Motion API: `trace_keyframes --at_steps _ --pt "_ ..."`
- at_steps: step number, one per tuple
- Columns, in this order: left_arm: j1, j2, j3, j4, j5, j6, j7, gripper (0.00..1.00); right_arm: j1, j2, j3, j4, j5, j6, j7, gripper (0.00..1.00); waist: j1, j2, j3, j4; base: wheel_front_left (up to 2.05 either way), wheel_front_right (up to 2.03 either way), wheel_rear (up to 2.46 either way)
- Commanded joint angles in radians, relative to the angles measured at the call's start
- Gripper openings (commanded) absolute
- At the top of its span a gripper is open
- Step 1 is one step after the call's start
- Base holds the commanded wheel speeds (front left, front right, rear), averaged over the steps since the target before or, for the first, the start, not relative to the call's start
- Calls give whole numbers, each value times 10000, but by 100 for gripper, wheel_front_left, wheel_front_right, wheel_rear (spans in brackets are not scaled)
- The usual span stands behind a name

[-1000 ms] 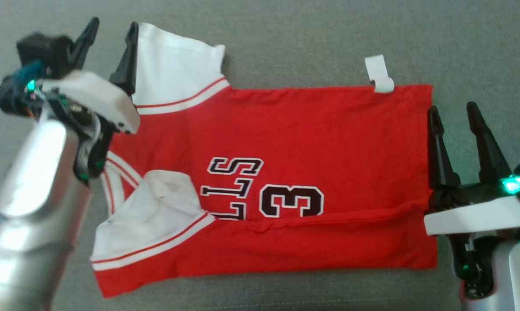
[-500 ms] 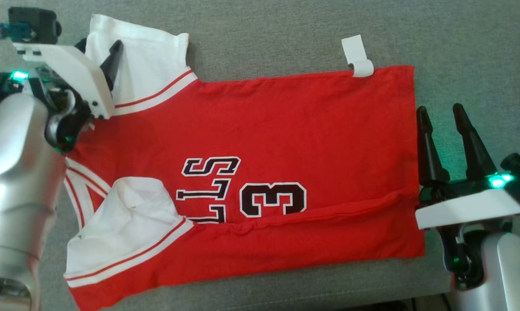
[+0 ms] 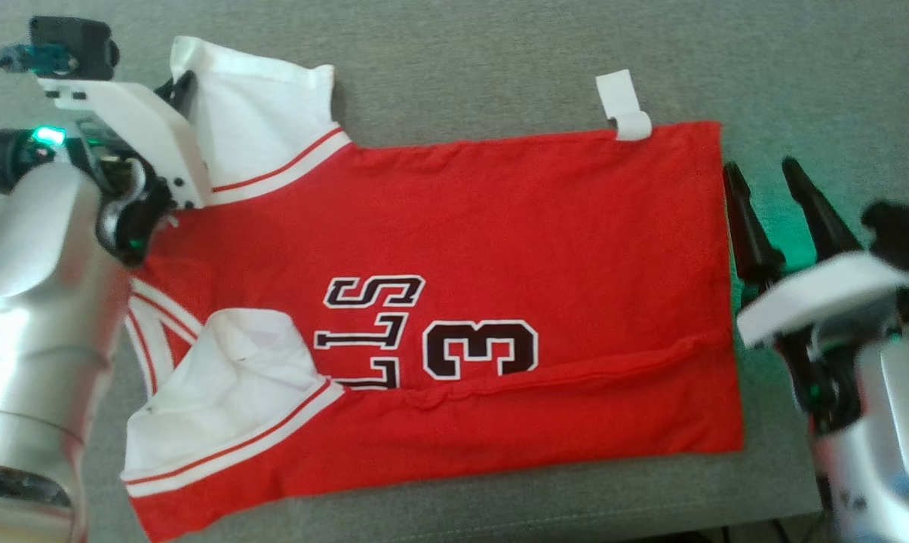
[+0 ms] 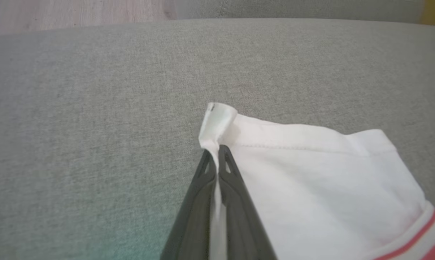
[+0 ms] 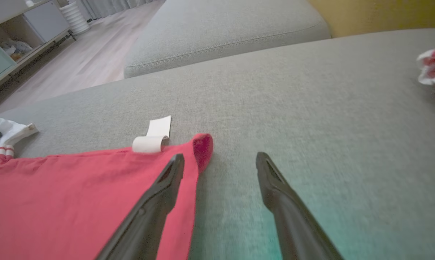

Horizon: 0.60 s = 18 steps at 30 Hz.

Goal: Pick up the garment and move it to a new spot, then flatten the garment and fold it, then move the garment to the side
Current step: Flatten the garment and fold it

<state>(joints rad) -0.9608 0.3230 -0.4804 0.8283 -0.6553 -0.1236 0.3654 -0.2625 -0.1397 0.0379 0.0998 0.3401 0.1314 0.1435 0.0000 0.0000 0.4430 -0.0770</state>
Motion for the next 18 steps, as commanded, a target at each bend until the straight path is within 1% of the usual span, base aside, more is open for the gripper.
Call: trace_keyframes --at_steps 1,5,8,9,10,11,15,18 --pt "-467 296 254 -166 74 -24 -207 0 -486 -210 357 -58 130 -7 112 100 0 0 -41 120 0 0 0" --pt "-640 52 83 -33 59 -46 -697 0 -1400 -595 827 1151 478 -7 634 100 0 0 -115 407 0 0 0" --pt "-679 -160 41 63 -138 -58 -964 0 -1824 -901 1059 2174 567 -7 1616 100 0 0 -181 614 0 0 0" --pt "-684 -212 23 76 -200 -60 -1070 0 -1936 -905 1055 2356 742 -7 1768 75 0 0 -200 680 0 0 0" --pt "-675 -241 10 91 -265 -63 -1169 0 -2032 -960 1056 2483 822 -7 1854 8 0 0 -218 730 0 0 0" --pt "-663 -249 -11 90 -307 -64 -1287 0 -2093 -1039 1045 2588 849 -7 1941 0 0 0 -236 781 0 0 0" --pt "-519 -169 -15 -116 -498 -68 -1976 0 -2214 -1251 918 2522 1007 -7 1864 0 0 0 -335 945 0 0 0" --pt "-248 -35 118 -421 -653 -68 -2596 0 -2178 -1359 840 2202 1058 -7 1622 0 0 0 -466 1022 0 0 0"
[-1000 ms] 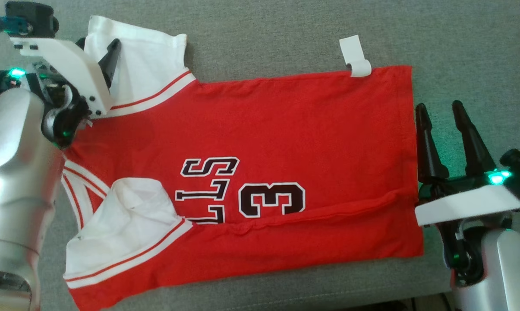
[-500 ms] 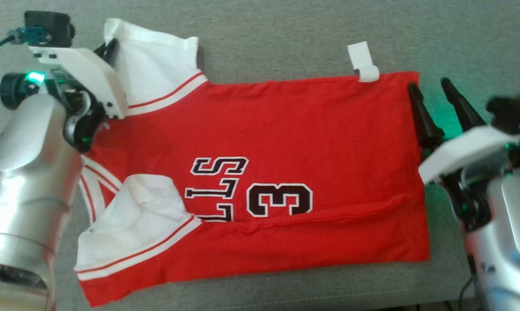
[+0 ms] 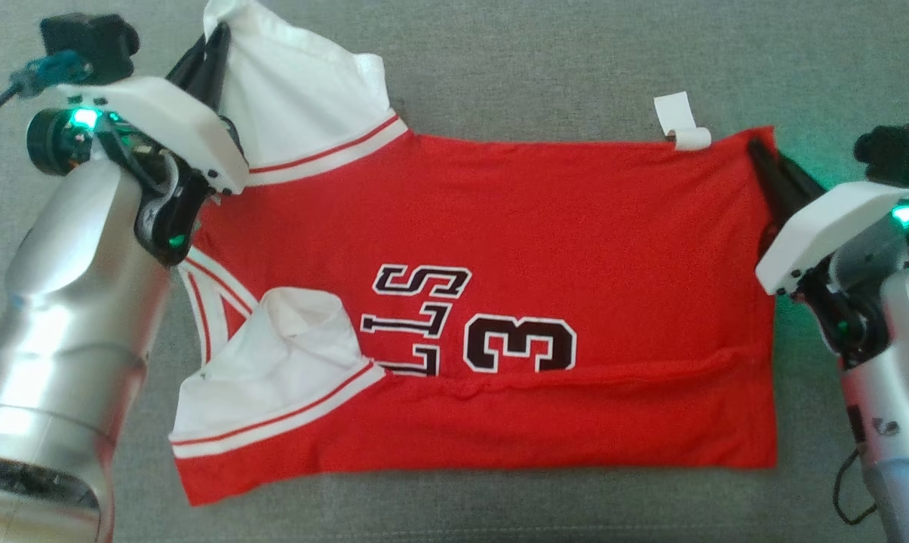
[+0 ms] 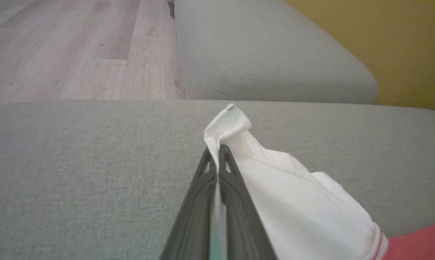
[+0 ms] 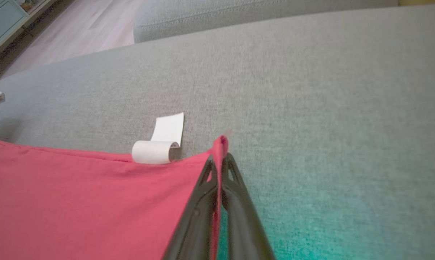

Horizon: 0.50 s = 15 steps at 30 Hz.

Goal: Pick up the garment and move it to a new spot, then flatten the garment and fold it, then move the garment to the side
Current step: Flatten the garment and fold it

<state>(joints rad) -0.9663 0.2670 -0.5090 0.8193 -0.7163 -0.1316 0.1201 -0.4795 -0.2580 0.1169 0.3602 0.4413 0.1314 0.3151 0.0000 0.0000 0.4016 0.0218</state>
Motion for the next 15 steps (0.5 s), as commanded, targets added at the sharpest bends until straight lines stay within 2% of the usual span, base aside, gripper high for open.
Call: trace_keyframes --at_steps 1,7,11,15 --pt "-69 581 476 -482 -87 12 -372 0 31 -214 59 -545 52 -7 -171 0 0 0 -104 60 0 0 0" --pt "1007 915 830 -1665 -323 120 -1224 0 474 -293 -151 -1432 121 -7 -877 0 0 0 -386 237 0 0 0" --pt "2438 1178 1080 -3210 -534 485 -1634 0 1251 -238 -415 -2194 127 -7 -1304 0 0 0 -607 419 0 0 0" --pt "4353 1469 1322 -5049 -813 1164 -1686 0 2291 -106 -636 -2882 148 -7 -1442 0 0 0 -804 538 0 0 0"
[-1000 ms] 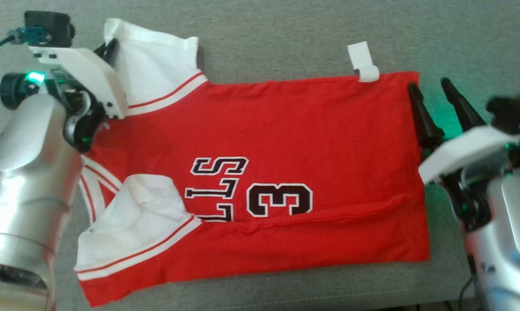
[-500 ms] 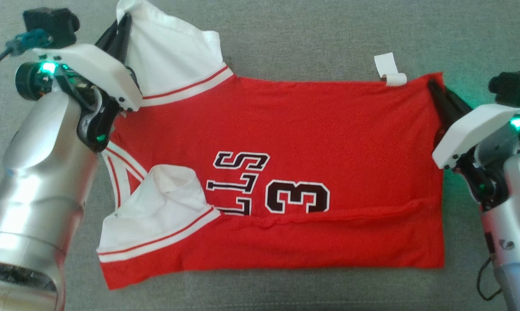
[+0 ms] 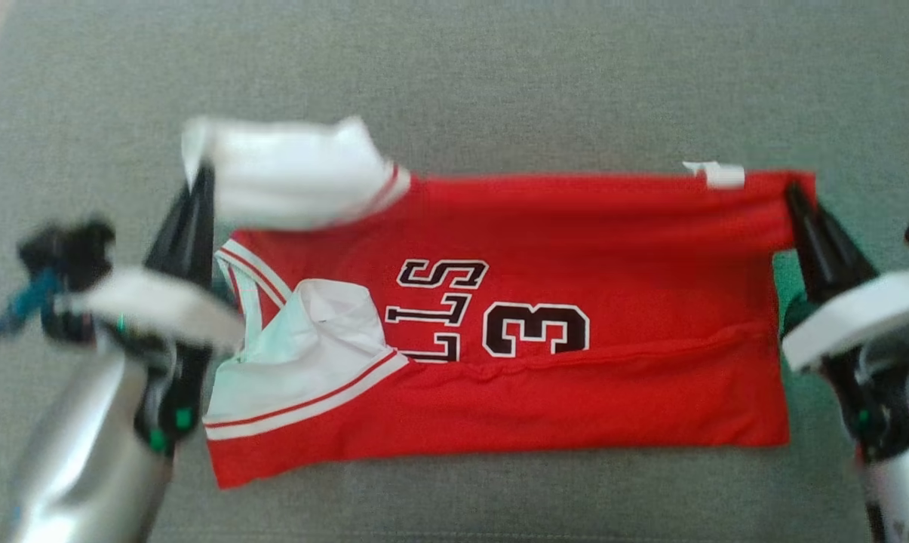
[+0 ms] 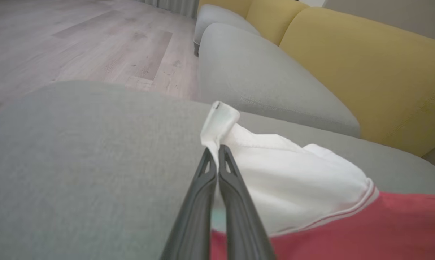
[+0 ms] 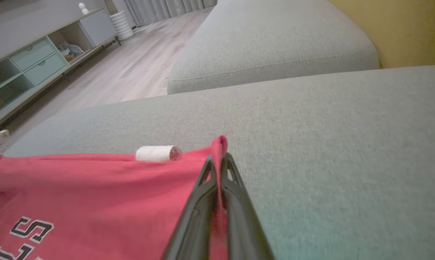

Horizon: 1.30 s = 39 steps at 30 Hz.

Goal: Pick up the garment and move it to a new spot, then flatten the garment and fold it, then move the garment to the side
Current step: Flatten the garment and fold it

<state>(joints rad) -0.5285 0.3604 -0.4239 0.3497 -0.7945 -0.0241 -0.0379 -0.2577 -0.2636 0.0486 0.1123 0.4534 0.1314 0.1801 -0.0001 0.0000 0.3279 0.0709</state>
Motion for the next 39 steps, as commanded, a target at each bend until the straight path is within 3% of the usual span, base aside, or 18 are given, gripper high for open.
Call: trace_keyframes --at_steps 1,5,8,9,11,12,14,15,18,21,25,29,34,39 --pt "1054 723 582 -1210 -155 515 -43 0 597 84 -21 -629 88 -7 -69 0 1 0 -135 37 0 0 0" --pt "3049 881 660 -2639 -492 1275 224 0 1579 357 -147 -721 117 -7 11 0 1 0 -290 59 0 0 0" --pt "3997 748 542 -3202 -765 1585 433 0 2104 601 -254 -641 166 -7 0 0 1 0 -351 109 0 0 0" --pt "4213 682 484 -3251 -864 1639 513 0 2249 693 -290 -606 176 -7 -10 13 1 0 -367 117 0 0 0" --pt "4507 564 353 -3232 -1031 1673 673 0 2501 863 -356 -541 143 -7 -3 100 1 0 -393 114 0 0 0" --pt "4613 482 308 -3158 -1137 1671 729 0 2613 958 -364 -534 174 -7 -8 100 1 0 -421 103 0 0 0" --pt "4776 356 213 -2962 -1310 1615 829 47 2837 1099 -407 -561 171 -7 -68 100 1 0 -476 63 0 0 0" --pt "4835 282 215 -2857 -1379 1611 801 100 2953 1169 -435 -585 173 -7 -110 100 1 0 -517 41 0 0 0" --pt "4972 192 204 -2552 -1305 1651 552 100 3289 1301 -438 -743 179 -7 -257 100 1 0 -642 -26 0 0 0" --pt "5084 98 180 -2346 -857 2015 22 100 3572 1363 -336 -1086 73 -7 -489 100 1 0 -784 -97 0 0 0" --pt "5094 -138 413 -2584 252 2886 -1610 100 3727 1500 -439 -1934 -352 -7 -1093 100 1 0 -983 -152 0 0 0" --pt "4799 -332 616 -3044 1563 3540 -2166 100 3586 1783 -956 -2526 -1325 -7 -1318 100 1 0 -1144 -84 0 0 0" --pt "4393 -494 850 -3739 3066 3783 -2231 100 3312 1953 -1112 -3161 -2237 -7 -1478 100 1 0 -1275 -10 0 0 0" --pt "4105 -631 724 -3832 4569 3690 -2236 100 3031 2029 -1023 -3607 -3020 -7 -1588 100 1 0 -1409 67 0 0 0"
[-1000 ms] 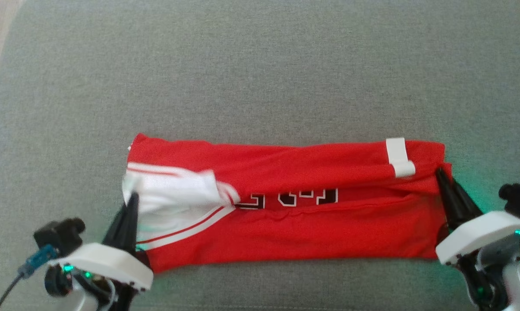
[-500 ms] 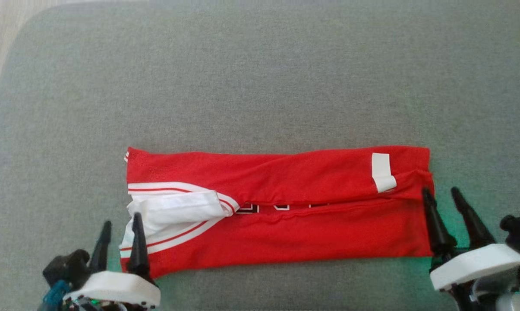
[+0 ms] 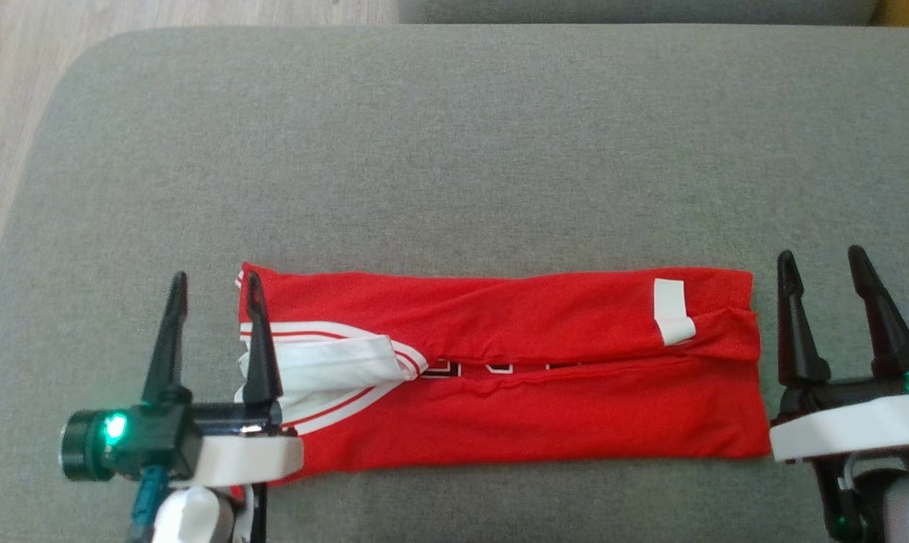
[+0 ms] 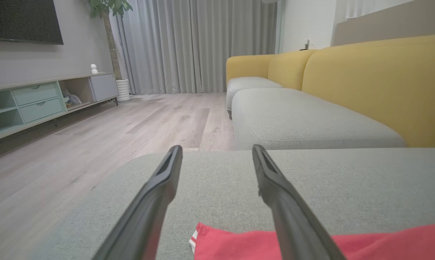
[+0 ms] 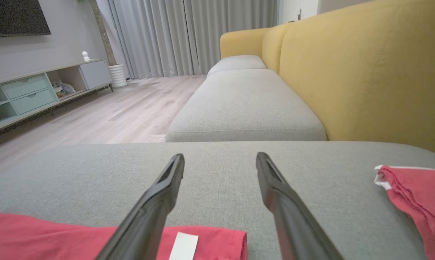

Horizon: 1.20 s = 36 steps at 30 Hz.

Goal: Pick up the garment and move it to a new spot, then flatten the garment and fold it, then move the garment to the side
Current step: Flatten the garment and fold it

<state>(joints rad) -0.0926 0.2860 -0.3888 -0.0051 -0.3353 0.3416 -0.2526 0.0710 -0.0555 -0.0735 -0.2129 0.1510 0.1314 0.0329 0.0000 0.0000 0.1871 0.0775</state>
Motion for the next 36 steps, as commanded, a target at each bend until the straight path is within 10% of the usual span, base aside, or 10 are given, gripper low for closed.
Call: trace_keyframes --at_steps 1,17,35,36 --pt "-283 86 309 -169 82 -32 -88 100 -266 -42 236 -388 -88 -7 -128 100 0 0 -25 -2 0 0 0" --pt "-574 175 112 782 -125 -468 6 100 -294 45 230 -74 160 -7 42 100 0 0 43 -105 0 0 0" --pt "-849 -31 -312 1093 -247 -800 36 100 -1019 -639 880 5480 1421 -7 808 98 0 0 367 214 0 0 0" --pt "-853 -32 -310 1100 -251 -800 31 100 -995 -581 967 5548 1514 -7 888 80 0 0 373 206 0 0 0"
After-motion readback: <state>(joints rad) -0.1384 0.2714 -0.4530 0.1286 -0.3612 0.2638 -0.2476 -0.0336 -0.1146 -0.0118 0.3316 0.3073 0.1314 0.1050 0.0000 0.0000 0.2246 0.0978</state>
